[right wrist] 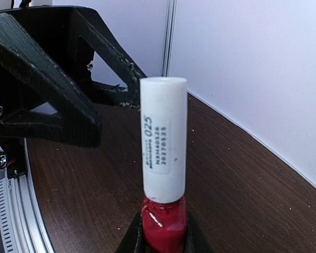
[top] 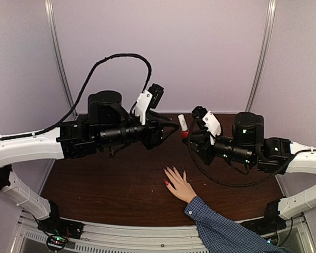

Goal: Paint the nails
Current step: Screw the nail polish bottle cap onto the nail polish bottle.

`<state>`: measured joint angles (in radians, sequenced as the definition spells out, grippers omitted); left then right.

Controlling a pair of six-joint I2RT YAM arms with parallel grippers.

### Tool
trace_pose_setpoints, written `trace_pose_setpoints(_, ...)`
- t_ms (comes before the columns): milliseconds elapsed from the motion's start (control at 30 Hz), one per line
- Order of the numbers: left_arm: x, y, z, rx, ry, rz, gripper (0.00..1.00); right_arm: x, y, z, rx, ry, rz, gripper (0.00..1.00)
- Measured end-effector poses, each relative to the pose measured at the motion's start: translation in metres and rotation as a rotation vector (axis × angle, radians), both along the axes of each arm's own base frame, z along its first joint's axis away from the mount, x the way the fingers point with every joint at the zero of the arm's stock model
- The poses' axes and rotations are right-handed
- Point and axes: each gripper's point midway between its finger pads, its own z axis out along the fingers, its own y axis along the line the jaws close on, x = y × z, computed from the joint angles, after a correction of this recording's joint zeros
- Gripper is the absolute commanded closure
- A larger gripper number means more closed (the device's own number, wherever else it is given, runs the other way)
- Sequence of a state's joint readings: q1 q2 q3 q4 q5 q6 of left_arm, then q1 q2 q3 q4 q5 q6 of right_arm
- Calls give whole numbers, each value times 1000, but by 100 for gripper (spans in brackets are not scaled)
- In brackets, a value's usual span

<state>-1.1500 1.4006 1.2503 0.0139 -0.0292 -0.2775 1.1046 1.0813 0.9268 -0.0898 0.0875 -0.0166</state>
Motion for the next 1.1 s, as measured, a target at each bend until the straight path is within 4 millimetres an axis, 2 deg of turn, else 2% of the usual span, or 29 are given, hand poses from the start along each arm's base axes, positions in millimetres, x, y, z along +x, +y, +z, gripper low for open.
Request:
trace_pose_setpoints(300,1,-10,-8,0,15,-19,64,-1,4,-7,-16,12,9,100)
trace_pose_setpoints(467,-2,-17,-3,-18,14,-46,66,-2,6,-9,-21,17,17,100)
trace_pose_setpoints(767,-3,-23,-7,-19,31,-68,87,-6,10,-11,-25,23,42,100)
trace_pose_setpoints(1100,-13,-28,-1,-48,36,-136,96,-17,8,-3,-25,6,109,100)
